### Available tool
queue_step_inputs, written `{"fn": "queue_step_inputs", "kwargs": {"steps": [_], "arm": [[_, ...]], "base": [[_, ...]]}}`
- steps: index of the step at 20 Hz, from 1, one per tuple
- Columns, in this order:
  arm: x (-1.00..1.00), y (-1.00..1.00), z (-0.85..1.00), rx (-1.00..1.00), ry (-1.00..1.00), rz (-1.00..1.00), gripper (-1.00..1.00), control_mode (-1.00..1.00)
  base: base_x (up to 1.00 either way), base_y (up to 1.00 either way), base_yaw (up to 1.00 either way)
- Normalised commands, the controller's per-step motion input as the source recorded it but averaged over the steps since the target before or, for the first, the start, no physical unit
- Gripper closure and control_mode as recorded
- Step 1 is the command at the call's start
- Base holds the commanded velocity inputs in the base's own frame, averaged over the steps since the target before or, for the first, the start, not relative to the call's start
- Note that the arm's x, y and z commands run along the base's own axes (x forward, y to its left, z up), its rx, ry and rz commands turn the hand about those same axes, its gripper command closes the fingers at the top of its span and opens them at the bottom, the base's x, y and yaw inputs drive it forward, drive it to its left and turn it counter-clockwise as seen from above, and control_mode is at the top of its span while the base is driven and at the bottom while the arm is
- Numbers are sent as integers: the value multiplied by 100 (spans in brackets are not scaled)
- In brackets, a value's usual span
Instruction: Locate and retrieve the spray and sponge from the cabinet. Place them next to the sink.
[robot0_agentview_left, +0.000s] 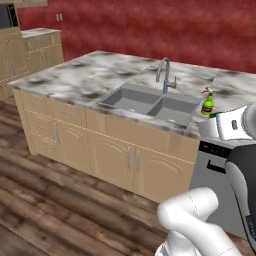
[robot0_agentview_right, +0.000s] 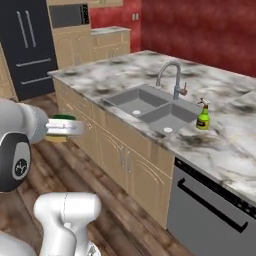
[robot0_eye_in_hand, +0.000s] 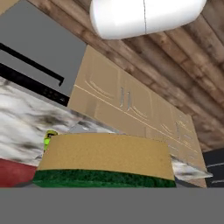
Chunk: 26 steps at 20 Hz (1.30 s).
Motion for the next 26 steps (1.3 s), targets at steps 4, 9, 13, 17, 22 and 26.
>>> {"fn": "queue_step_inputs", "kwargs": {"steps": [4,9,13,17,22,26], "arm": [[0,0,0,0,0,0,100,100],[0,0,0,0,0,0,100,100],[0,0,0,0,0,0,100,100],[0,0,0,0,0,0,100,100],[0,0,0,0,0,0,100,100],[0,0,0,0,0,0,100,100]], "base": [[3,0,-41],[0,0,-47],[0,0,-47],[0,0,-47],[23,16,-42],[48,35,-35]]}}
